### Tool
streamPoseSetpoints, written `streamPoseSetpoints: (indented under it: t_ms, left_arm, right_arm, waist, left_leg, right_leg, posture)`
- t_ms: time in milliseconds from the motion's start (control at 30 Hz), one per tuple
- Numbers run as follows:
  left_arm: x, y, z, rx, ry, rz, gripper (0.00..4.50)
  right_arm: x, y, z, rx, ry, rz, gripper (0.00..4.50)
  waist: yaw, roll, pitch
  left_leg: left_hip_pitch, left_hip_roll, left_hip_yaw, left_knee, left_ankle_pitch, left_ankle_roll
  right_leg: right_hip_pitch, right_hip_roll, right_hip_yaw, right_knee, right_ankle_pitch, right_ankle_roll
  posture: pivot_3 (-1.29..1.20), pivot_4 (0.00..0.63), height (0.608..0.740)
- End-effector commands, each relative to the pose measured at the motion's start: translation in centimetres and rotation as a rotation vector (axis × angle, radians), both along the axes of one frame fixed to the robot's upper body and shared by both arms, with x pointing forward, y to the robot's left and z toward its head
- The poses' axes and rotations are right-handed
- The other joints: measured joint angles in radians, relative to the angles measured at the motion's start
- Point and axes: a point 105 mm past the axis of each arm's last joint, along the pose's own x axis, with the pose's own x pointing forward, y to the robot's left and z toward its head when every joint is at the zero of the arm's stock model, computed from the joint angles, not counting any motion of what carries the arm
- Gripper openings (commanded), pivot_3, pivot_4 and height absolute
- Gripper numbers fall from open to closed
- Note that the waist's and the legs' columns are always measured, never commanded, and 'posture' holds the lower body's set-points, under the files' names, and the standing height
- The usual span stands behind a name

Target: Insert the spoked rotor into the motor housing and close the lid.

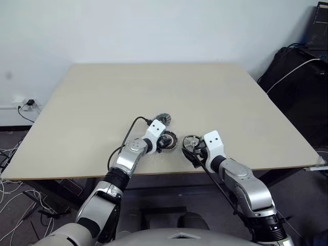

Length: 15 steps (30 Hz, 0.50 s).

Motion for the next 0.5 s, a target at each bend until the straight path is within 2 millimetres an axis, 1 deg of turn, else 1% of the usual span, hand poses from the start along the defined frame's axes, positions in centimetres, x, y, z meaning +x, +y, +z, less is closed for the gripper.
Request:
streamPoseSetpoints:
  t_ms: [33, 100, 133, 200, 367, 433, 500]
  left_arm:
    - [0.5, -0.6, 3.1, -0.081, -0.098, -0.001, 3.32]
    - [0.5, -0.3, 3.6, -0.092, -0.114, 0.009, 3.32]
    - [0.4, -0.2, 3.8, -0.095, -0.121, 0.016, 2.88]
    - [0.2, 0.0, 4.1, -0.105, -0.127, 0.019, 2.36]
    - [-0.9, 0.4, 4.7, -0.141, -0.144, 0.027, 0.66]
    - [-1.6, 1.0, 4.8, -0.155, -0.151, 0.048, 0.01]
    - [-2.3, 1.9, 4.7, -0.167, -0.153, 0.086, 0.01]
  right_arm:
    - [0.5, 0.1, 1.5, 0.015, -0.056, 0.002, 4.50]
    - [0.6, 0.1, 1.4, 0.015, -0.054, 0.004, 4.50]
    - [0.6, 0.2, 1.4, 0.015, -0.053, 0.005, 4.50]
    - [0.6, 0.2, 1.3, 0.014, -0.051, 0.007, 4.50]
    - [0.7, 0.2, 1.3, 0.015, -0.050, 0.009, 4.50]
    - [0.7, 0.1, 1.4, 0.017, -0.052, 0.005, 4.50]
    - [0.8, 0.1, 1.5, 0.025, -0.051, -0.009, 4.50]
  waist:
    - [0.000, 0.000, 0.000]
    - [0.000, 0.000, 0.000]
    - [0.000, 0.000, 0.000]
    - [-0.001, 0.000, 0.000]
    - [-0.002, 0.000, 0.000]
    - [-0.003, 0.000, 0.000]
    - [-0.006, 0.000, 0.000]
  left_leg:
    - [0.000, 0.000, 0.000, 0.000, 0.000, 0.000]
    - [0.000, 0.000, 0.000, 0.000, 0.000, 0.000]
    - [0.000, 0.000, 0.000, 0.000, 0.000, 0.000]
    - [0.000, 0.000, 0.000, 0.000, 0.000, 0.000]
    - [0.000, 0.000, 0.000, 0.000, 0.000, 0.000]
    - [0.000, 0.000, 0.000, 0.000, 0.000, 0.000]
    - [0.000, 0.000, 0.000, 0.000, 0.000, 0.000]
  right_leg:
    - [0.000, 0.000, 0.000, 0.000, 0.000, 0.000]
    - [0.000, 0.000, 0.000, 0.000, 0.000, 0.000]
    - [0.000, 0.000, 0.000, 0.000, 0.000, 0.000]
    - [0.000, 0.000, 0.000, 0.000, 0.000, 0.000]
    - [0.000, 0.000, 0.000, 0.000, 0.000, 0.000]
    - [0.000, 0.000, 0.000, 0.000, 0.000, 0.000]
    - [0.000, 0.000, 0.000, 0.000, 0.000, 0.000]
  posture:
    - [0.00, 0.000, 0.740]
    - [0.00, 0.000, 0.740]
    - [0.00, 0.000, 0.740]
    - [0.00, 0.000, 0.740]
    - [0.00, 0.000, 0.740]
    - [0.00, 0.000, 0.740]
    - [0.00, 0.000, 0.740]
